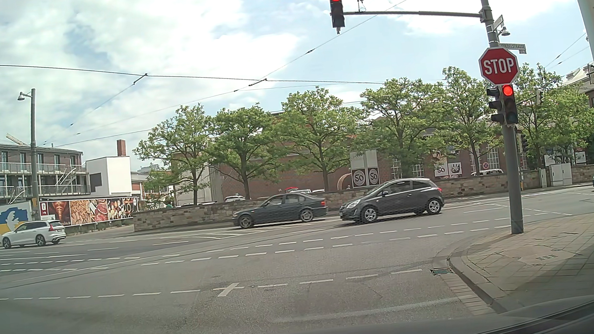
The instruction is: Follow the waypoints while adhering to traffic rules and regulations
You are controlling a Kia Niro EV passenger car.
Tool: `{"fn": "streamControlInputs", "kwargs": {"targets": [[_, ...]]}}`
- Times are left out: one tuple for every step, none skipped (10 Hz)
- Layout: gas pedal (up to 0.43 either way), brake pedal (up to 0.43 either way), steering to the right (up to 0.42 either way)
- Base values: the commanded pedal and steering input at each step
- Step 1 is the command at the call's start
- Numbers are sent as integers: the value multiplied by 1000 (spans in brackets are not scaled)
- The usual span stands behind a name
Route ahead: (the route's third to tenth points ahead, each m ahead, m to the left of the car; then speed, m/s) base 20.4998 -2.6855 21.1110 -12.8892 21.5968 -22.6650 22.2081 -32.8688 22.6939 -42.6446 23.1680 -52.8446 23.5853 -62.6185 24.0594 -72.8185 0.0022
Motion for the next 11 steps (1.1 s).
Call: {"fn": "streamControlInputs", "kwargs": {"targets": [[0, 323, 36], [0, 323, 36], [0, 323, 36], [0, 323, 36], [0, 323, 36], [0, 323, 36], [0, 323, 36], [0, 323, 36], [0, 323, 36], [0, 323, 36], [0, 323, 36]]}}
